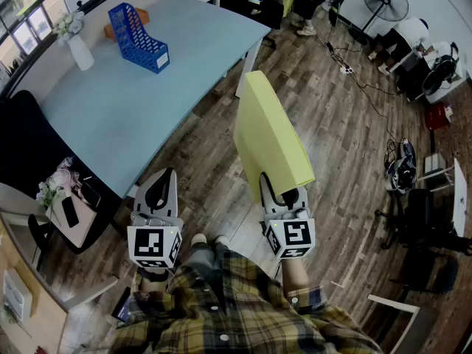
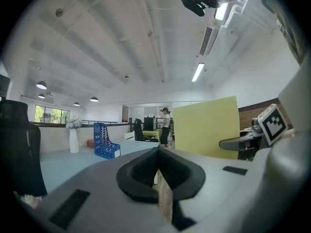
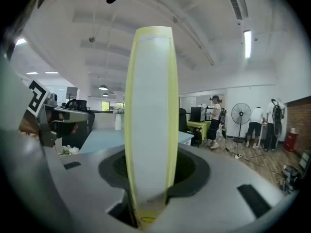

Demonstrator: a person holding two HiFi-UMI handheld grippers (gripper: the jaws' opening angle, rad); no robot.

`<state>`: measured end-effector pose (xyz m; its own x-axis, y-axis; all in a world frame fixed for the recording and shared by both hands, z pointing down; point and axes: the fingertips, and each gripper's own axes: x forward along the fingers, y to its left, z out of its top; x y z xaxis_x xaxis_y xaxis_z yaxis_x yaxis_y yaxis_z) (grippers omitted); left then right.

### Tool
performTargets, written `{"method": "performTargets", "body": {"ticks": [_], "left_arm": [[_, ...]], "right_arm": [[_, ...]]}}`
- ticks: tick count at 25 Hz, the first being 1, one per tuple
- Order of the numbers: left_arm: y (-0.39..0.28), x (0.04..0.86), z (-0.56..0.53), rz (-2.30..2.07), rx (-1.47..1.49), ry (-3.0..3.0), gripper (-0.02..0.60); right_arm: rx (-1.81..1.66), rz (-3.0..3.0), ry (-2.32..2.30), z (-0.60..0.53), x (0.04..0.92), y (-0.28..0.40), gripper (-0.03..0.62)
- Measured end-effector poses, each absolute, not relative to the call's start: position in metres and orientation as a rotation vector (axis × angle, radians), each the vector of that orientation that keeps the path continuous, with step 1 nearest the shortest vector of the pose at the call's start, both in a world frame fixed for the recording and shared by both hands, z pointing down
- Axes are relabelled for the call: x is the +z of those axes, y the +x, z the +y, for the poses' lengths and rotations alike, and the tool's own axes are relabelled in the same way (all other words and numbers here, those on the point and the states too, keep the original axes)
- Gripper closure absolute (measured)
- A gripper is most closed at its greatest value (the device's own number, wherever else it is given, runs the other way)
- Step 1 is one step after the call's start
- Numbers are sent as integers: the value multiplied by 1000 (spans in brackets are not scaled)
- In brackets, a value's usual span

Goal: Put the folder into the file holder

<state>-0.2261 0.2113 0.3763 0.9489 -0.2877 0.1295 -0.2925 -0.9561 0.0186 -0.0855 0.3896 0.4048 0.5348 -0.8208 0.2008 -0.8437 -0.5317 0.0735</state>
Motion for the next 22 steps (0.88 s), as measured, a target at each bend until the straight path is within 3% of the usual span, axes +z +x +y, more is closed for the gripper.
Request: {"method": "performTargets", "body": {"ticks": [14, 22], "left_arm": [[-229, 381, 225, -541, 232, 3072, 588], [-198, 385, 192, -567, 208, 3064, 588]], "right_arm": [[229, -1490, 2616, 413, 404, -71, 428], [221, -1516, 2617, 382, 407, -39, 428]]}}
